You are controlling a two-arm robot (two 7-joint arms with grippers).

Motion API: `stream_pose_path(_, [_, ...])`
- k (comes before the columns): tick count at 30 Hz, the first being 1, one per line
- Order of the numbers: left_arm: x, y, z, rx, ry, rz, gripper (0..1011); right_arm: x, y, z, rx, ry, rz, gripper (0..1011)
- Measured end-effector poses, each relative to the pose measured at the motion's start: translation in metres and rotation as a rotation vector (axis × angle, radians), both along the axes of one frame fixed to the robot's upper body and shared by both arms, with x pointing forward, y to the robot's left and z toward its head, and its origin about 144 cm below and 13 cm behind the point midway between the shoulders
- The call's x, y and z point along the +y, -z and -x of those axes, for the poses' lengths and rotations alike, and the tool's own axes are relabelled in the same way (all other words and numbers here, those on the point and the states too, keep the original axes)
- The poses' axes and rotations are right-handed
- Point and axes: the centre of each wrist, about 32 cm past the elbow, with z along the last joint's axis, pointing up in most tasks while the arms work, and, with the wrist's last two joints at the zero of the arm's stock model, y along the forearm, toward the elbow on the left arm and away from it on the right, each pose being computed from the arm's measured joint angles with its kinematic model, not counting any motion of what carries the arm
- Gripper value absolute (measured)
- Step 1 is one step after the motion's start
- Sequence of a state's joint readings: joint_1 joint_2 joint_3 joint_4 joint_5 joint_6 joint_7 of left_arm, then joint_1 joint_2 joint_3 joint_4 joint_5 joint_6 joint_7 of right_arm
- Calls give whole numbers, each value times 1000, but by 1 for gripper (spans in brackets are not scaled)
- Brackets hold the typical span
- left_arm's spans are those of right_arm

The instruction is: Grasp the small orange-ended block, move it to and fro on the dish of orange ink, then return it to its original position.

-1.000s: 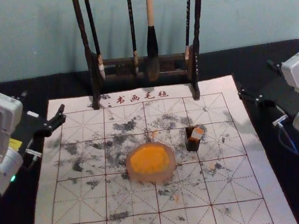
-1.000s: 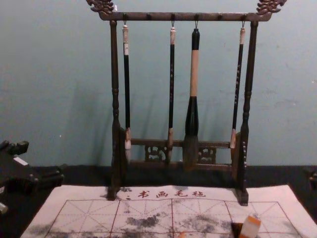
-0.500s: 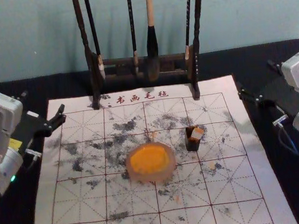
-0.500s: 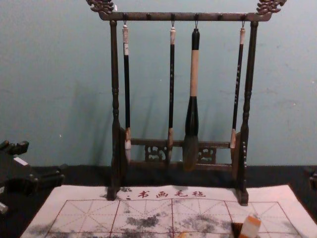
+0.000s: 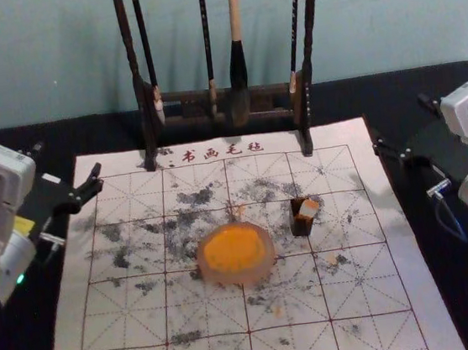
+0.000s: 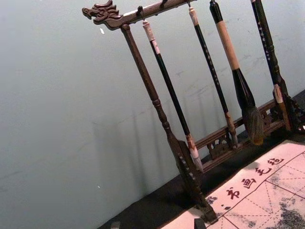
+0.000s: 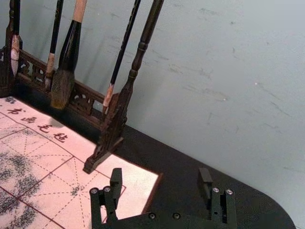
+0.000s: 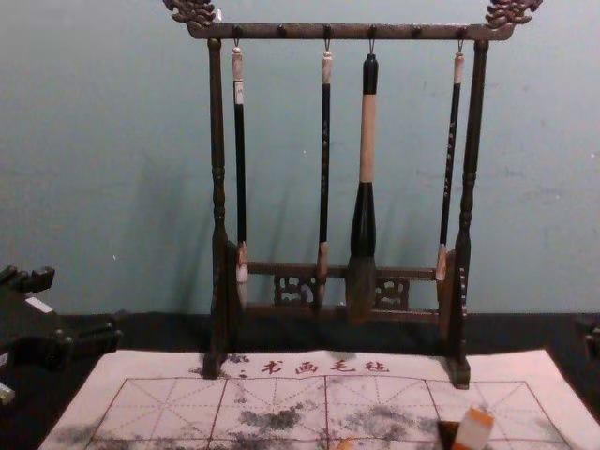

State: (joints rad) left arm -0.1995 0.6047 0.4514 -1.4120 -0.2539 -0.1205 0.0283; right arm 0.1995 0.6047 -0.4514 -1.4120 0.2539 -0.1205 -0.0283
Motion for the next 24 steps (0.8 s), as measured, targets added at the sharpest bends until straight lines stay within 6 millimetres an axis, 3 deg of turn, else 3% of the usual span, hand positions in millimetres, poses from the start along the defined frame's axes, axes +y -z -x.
stream_pose_path(8, [0, 0, 0, 0, 0, 0, 1001, -10, 2, 9, 7, -109, 17, 1002])
stream_pose_path(18, [0, 0, 0, 0, 0, 0, 1001, -33, 7, 29, 44, -384, 67, 1003])
stream_pose_path(24, [0, 0, 0, 0, 0, 0, 1002, -34, 9, 33, 70, -489, 75, 1002])
